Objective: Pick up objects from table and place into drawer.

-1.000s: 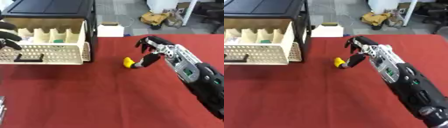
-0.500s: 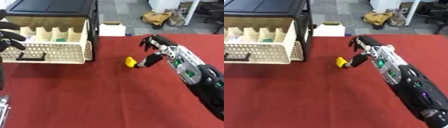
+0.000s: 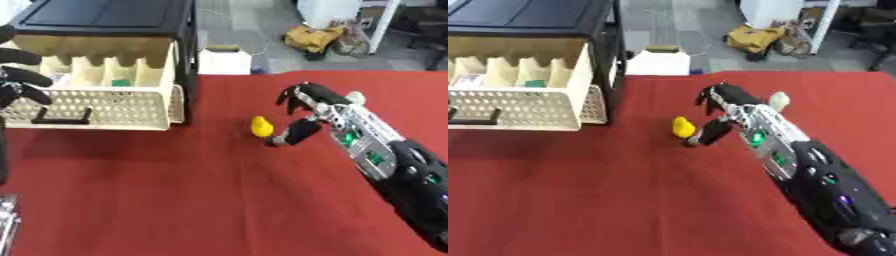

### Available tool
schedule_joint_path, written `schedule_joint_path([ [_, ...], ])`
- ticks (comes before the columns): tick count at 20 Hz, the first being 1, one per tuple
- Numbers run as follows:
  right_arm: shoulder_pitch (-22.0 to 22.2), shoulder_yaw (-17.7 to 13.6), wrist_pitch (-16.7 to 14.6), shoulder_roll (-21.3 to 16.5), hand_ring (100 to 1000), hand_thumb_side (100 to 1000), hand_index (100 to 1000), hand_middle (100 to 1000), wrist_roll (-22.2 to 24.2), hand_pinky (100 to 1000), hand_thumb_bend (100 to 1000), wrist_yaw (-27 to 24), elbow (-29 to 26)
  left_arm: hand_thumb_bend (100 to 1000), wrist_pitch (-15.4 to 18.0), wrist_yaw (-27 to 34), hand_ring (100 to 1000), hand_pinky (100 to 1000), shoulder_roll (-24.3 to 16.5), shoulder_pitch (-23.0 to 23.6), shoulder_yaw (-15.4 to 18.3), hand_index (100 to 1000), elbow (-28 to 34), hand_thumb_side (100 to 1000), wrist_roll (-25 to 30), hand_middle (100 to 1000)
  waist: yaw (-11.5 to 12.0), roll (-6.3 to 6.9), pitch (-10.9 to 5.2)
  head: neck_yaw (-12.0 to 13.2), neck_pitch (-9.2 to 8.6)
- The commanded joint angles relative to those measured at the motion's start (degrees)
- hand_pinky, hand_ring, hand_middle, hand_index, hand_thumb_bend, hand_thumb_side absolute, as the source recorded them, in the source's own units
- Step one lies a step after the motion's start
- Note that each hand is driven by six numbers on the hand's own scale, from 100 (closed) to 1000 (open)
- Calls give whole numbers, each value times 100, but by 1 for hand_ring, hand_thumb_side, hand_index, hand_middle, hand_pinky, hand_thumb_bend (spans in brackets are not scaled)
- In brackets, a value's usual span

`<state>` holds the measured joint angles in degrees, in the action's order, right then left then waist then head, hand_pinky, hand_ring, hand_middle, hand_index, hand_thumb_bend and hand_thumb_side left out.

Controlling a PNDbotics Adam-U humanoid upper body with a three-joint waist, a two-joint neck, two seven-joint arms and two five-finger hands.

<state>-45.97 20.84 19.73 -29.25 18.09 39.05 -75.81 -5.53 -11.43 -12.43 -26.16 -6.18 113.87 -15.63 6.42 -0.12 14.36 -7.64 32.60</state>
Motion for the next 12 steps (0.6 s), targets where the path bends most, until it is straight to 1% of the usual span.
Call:
schedule_joint_path([
  [1, -76, -16, 26, -65, 761, 301, 773, 512, -101, 719, 688, 101, -28, 100, 4, 22, 515, 420, -13, -39, -2, 831, 72, 1000, 28, 575, 6, 10, -88, -9, -82],
  [5, -30, 13, 46, -64, 758, 297, 772, 508, -183, 717, 691, 109, -21, 100, 6, 28, 515, 421, -10, -31, 0, 830, 72, 1000, 31, 576, 7, 16, -88, -6, -103],
  [12, 28, 64, 135, -51, 755, 343, 775, 503, -444, 714, 675, 139, -70, 100, 5, 34, 515, 421, 14, 2, -2, 830, 72, 1000, 31, 576, 5, 44, -78, -24, -133],
])
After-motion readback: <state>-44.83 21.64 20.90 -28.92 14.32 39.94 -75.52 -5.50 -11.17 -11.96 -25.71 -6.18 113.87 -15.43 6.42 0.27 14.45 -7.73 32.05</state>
